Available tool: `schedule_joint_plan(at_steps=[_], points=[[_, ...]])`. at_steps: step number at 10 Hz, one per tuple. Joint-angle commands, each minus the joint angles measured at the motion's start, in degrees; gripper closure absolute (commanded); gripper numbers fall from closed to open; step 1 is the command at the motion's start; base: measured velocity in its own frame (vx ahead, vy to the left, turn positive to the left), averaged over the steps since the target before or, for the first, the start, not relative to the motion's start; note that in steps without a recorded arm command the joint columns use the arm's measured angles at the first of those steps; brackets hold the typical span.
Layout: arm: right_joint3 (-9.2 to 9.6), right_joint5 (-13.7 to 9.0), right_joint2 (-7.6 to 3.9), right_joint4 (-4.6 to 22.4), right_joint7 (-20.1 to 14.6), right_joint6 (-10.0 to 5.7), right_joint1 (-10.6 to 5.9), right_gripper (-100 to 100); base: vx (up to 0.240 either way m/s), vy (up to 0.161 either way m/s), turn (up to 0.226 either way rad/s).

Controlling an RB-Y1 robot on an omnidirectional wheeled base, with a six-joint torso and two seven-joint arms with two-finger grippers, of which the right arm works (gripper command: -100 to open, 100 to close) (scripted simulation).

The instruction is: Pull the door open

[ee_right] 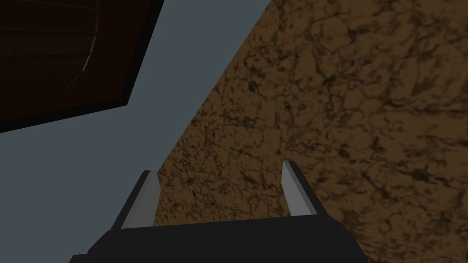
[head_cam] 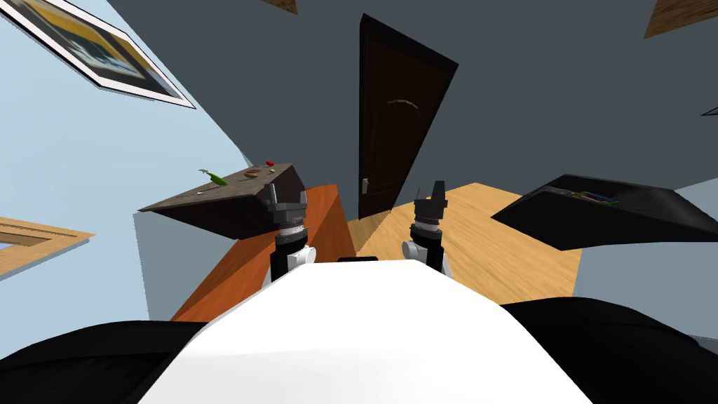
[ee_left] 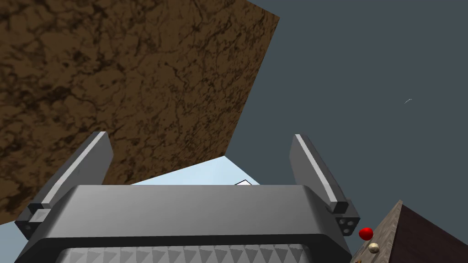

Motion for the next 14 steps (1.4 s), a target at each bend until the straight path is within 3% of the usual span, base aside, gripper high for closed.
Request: schedule_joint_plan(at_steps=[1,3,12,13,14], points=[[0.07,0.73,-0.65,1.79,0.98,0.06,-0.82,-100,0.062,-0.059,0.030],[0.13,1.38,-1.19,3.37,1.85,0.11,-1.54,-100,0.093,0.012,-0.008],[0.64,7.03,-5.21,17.03,9.45,0.54,-7.90,-100,0.100,0.007,0.007],[0.64,7.03,-5.21,17.24,9.45,0.54,-7.90,-100,0.059,0.004,0.003],[0.71,7.78,-5.68,19.08,10.46,0.59,-8.74,-100,0.044,0.004,0.003]])
